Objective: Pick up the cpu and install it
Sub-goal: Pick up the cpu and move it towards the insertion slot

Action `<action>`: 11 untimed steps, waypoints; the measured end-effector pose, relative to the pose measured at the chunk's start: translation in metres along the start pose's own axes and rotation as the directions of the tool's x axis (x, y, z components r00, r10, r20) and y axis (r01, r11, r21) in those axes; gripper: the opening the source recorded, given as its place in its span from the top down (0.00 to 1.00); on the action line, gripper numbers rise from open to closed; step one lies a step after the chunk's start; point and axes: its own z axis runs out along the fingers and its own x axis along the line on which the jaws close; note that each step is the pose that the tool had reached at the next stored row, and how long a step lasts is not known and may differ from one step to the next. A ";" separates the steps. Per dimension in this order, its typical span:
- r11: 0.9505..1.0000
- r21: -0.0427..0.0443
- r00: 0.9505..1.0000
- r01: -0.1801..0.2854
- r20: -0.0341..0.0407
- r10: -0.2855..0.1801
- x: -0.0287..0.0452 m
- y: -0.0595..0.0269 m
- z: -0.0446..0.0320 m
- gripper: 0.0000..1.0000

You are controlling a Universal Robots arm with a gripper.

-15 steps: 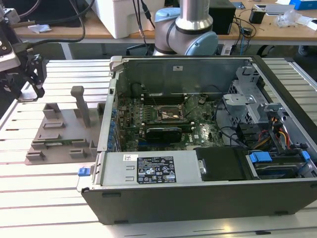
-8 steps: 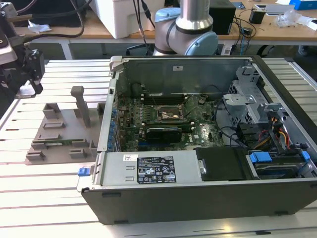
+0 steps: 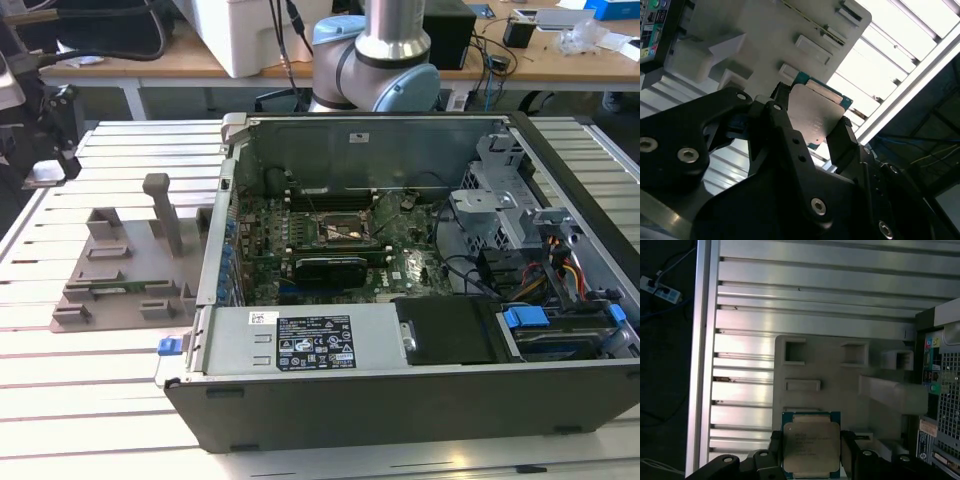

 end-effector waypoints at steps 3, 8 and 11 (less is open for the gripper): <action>1.000 0.000 1.000 0.000 0.000 0.000 -0.0001 0.0000 -0.0048 0.46; 1.000 -0.002 1.000 0.000 0.000 0.000 -0.0002 0.0000 -0.0062 0.46; 1.000 -0.002 1.000 0.000 0.000 0.000 -0.0005 -0.0001 -0.0123 0.46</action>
